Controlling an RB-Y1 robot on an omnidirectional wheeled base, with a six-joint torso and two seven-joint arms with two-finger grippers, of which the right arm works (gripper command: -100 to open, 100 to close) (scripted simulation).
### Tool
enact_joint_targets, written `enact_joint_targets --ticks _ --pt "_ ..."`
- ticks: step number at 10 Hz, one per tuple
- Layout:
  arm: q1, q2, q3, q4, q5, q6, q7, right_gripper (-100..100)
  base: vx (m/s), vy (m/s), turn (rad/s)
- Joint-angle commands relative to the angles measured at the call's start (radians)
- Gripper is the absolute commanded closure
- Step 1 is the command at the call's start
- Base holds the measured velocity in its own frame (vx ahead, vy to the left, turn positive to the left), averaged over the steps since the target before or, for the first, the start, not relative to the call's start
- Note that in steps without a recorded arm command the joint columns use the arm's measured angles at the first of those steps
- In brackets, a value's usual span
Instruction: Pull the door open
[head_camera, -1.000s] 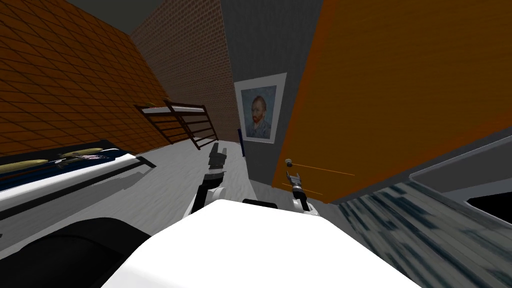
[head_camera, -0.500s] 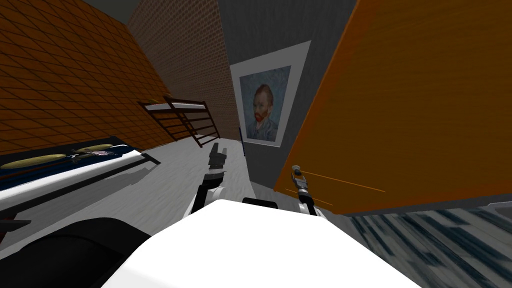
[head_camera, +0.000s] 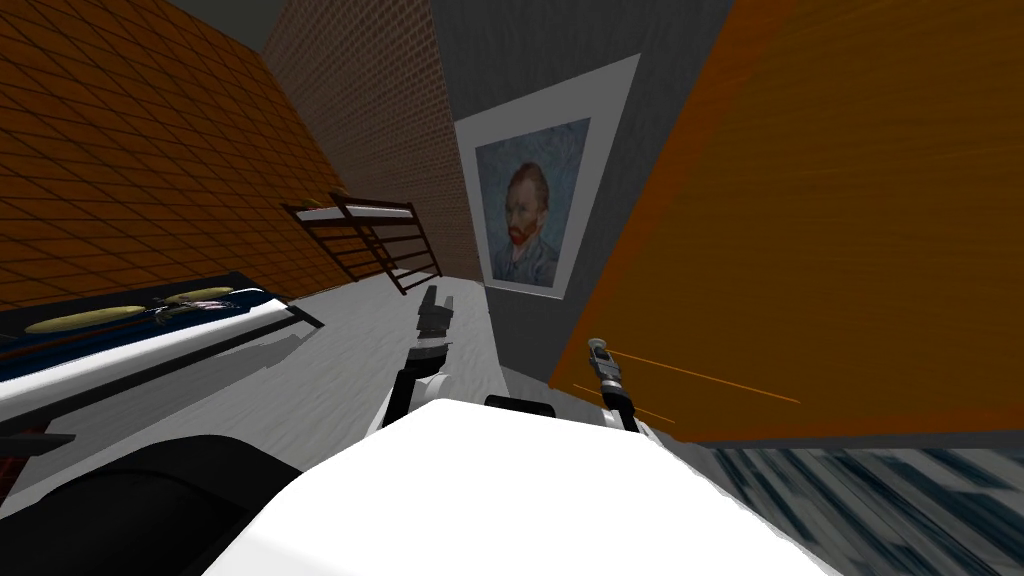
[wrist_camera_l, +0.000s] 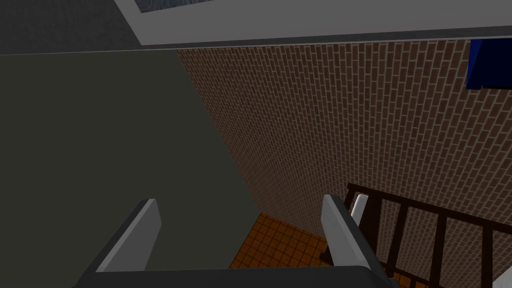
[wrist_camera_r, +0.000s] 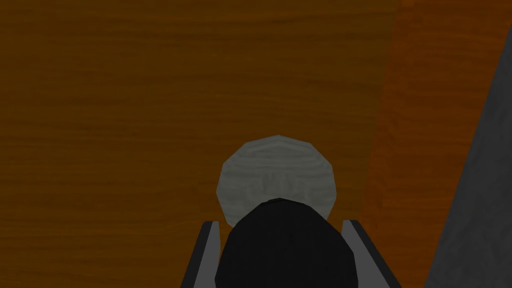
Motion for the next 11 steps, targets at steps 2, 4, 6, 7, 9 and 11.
enact_joint_targets --ticks 2,4,6,7,9,11 --pt "0.001 0.003 0.002 0.002 0.001 0.000 0.000 100 -0.018 0.002 0.006" --pt "0.001 0.003 0.002 0.002 0.001 0.000 0.000 100 -0.003 0.001 -0.002" --pt "0.002 0.000 0.005 0.003 -0.009 0.002 -0.044 100 -0.016 -0.011 0.025" --pt "0.001 -0.001 0.008 0.004 -0.015 0.002 -0.073 100 -0.022 -0.013 0.032" --pt "0.000 -0.002 0.013 0.005 -0.025 0.003 -0.118 100 -0.028 -0.011 0.035" --pt "0.000 -0.003 0.018 0.006 -0.035 0.003 -0.163 100 -0.029 -0.007 0.031"
